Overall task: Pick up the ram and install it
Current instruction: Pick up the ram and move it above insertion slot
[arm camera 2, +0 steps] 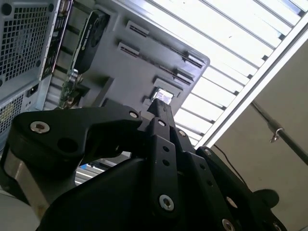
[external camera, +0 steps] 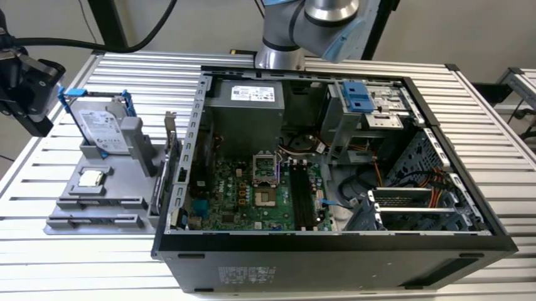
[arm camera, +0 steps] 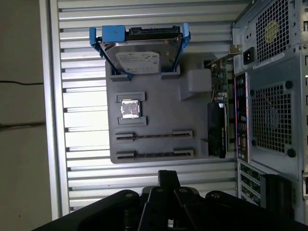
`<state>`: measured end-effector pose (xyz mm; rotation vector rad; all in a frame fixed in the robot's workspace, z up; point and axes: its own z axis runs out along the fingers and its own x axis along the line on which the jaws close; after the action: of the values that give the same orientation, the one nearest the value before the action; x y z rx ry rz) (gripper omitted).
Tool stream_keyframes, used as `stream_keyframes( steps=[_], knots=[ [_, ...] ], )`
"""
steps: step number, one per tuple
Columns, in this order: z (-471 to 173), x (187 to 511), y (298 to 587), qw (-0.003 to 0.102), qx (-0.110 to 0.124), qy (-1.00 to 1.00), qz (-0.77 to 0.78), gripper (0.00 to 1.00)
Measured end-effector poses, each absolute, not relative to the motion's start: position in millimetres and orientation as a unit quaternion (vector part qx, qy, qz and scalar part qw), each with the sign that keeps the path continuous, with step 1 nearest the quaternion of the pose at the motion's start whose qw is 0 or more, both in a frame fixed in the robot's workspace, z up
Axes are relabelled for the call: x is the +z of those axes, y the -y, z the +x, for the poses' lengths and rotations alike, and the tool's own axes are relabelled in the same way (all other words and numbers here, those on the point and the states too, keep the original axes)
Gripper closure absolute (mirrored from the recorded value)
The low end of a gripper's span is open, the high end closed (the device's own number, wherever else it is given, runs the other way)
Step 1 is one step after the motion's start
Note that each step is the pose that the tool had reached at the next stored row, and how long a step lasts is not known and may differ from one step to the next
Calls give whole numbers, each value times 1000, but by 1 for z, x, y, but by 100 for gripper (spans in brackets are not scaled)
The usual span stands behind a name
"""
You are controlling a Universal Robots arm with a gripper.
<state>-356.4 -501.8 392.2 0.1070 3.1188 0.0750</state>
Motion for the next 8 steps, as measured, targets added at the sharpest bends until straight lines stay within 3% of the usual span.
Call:
stream_keyframes(
  steps=[8],
  knots=[
    [-357,392,502,10,24,-999,34,100]
  ],
)
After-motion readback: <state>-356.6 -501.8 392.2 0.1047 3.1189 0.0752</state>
